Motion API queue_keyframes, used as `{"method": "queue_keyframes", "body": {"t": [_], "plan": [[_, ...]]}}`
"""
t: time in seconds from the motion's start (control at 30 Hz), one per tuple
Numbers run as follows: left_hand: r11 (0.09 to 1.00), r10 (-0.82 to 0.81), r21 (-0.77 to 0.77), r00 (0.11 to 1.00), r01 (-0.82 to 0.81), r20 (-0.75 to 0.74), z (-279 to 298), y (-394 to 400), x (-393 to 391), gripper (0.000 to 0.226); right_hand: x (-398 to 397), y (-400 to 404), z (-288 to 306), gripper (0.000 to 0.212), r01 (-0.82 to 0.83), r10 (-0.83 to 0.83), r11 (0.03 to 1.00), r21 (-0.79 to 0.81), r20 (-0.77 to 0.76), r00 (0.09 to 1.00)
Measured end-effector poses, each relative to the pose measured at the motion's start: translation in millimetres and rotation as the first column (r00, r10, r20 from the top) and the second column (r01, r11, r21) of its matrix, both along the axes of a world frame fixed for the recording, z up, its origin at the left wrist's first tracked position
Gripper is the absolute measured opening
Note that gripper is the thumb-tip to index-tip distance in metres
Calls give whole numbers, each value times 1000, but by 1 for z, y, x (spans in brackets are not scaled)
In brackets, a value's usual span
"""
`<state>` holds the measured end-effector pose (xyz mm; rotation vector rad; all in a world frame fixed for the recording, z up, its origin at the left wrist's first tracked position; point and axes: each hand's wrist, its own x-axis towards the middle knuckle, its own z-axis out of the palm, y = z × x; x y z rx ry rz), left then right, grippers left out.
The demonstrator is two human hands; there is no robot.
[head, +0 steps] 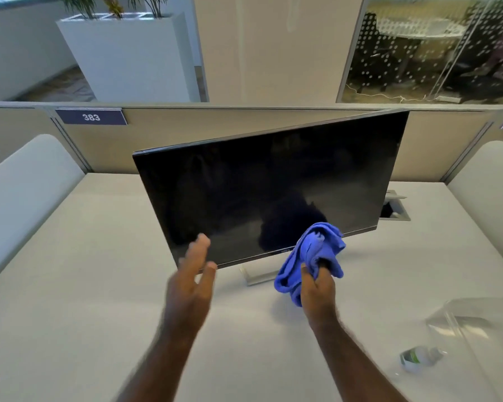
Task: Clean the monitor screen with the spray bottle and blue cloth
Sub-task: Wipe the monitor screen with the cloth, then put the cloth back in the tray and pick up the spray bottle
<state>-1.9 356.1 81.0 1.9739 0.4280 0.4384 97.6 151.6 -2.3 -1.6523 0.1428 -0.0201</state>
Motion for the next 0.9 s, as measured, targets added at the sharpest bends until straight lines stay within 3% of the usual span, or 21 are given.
{"method": "queue_keyframes", "body": {"t": [0.1,0.2,0.3,0.37,0.53,0.67,0.8,0.9], "plan": [[977,-184,-156,946,146,-267,-24,-31,3,49,-14,-12,25,24,-5,10,991,137,-37,999],[896,-305,-404,917,186,-255,-24,-44,15,46,-35,-26,50,28,-71,127,931,357,-136,983],[694,-482,-699,832,171,-276,-17,-60,18,40,-59,-44,67,34,-126,281,814,567,-195,940],[580,-579,-798,772,165,-261,-15,-73,15,44,-73,-54,75,40,-140,334,781,609,-219,917],[379,-549,-918,827,118,-120,-17,-101,2,47,-97,-93,95,41,-197,384,845,498,-306,871],[393,-593,-899,800,193,-87,-12,-132,3,49,-112,-139,104,37,-310,464,866,393,-398,792],[508,-672,-812,722,287,-165,2,-176,4,41,-124,-189,114,58,-444,525,851,281,-439,729],[546,-669,-774,723,320,-173,8,-218,8,38,-128,-225,115,65,-455,509,861,228,-419,752]]}}
